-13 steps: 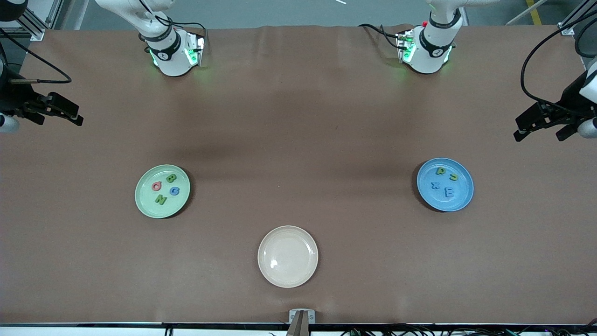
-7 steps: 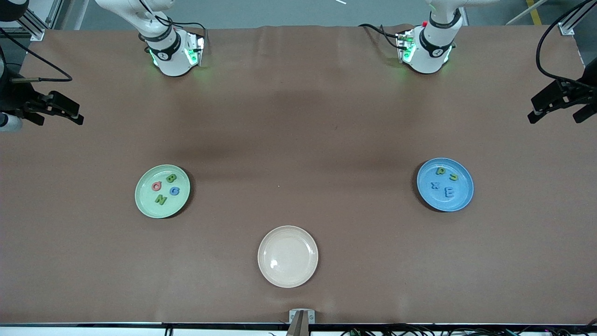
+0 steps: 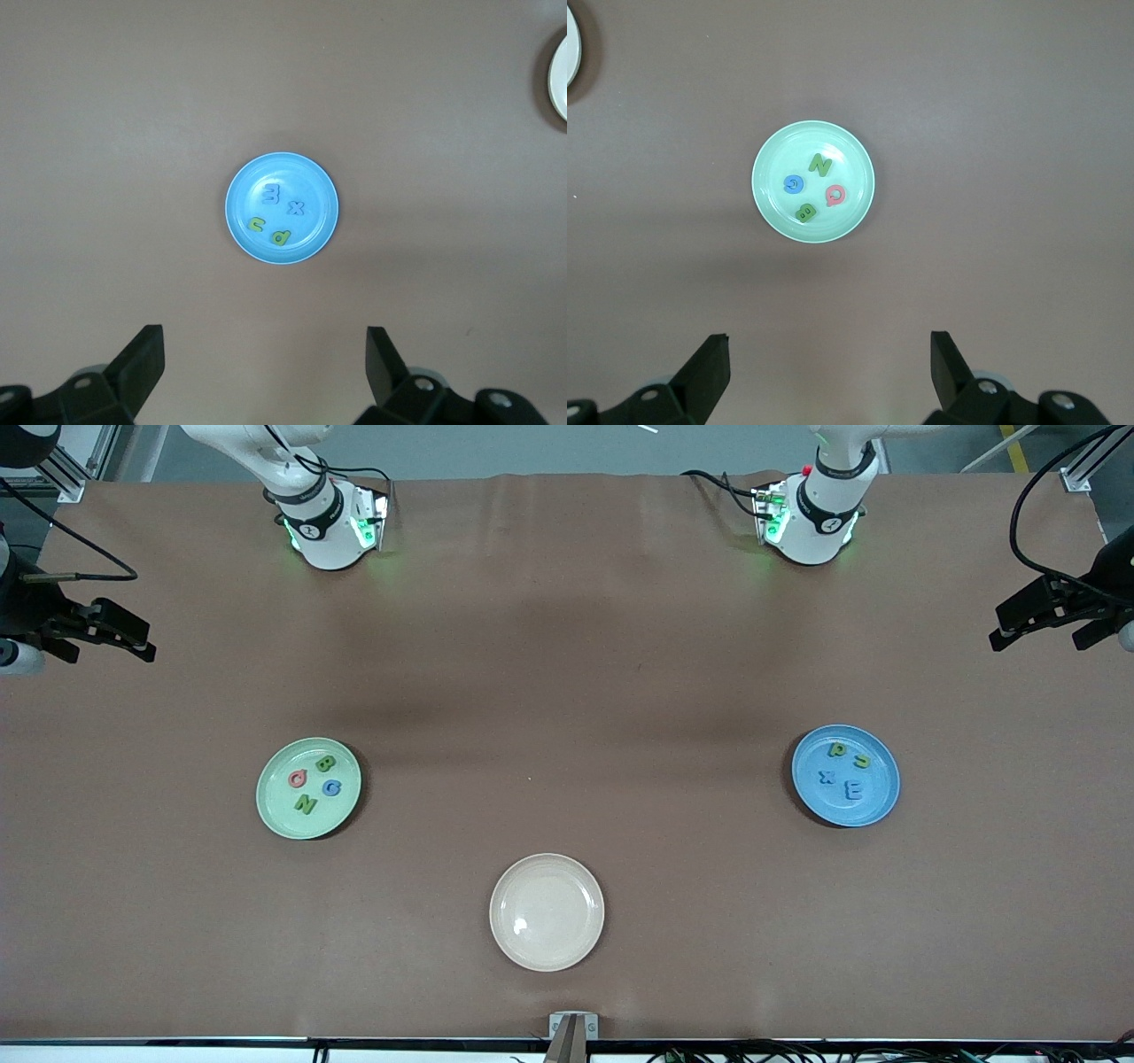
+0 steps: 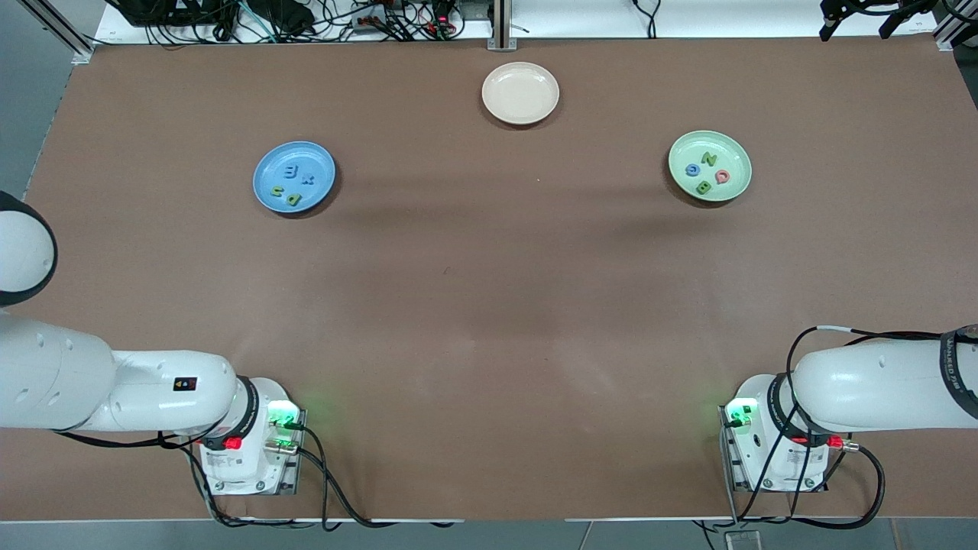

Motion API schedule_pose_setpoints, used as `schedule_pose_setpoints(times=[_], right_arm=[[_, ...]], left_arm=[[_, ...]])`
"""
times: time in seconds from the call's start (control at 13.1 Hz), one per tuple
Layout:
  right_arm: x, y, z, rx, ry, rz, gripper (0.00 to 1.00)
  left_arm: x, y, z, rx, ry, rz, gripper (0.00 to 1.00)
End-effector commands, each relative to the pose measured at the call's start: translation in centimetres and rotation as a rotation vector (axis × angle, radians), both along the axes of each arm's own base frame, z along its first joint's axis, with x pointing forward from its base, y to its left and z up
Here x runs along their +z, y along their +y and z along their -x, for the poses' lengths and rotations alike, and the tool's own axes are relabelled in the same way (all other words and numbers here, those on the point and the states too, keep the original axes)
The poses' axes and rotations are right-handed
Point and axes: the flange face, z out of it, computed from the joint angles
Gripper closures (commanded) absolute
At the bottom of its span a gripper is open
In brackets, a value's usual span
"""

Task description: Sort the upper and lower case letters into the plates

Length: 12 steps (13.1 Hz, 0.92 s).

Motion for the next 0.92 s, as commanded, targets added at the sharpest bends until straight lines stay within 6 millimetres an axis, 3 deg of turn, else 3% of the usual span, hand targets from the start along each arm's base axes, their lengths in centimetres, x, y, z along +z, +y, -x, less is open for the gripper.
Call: schedule_pose_setpoints(times=[0.0, 0.84], right_arm=[[0.29, -0.03, 0.74, 0.006, -0.01, 0.011, 0.0], [0.3, -0.03, 0.72, 0.002, -0.011, 0.011, 0.0]], left_arm=[[0.48, 0.01, -0.19, -0.02, -0.008, 0.0, 0.0], [0.49, 0.16, -0.29, -0.016, -0.015, 0.001, 0.0]])
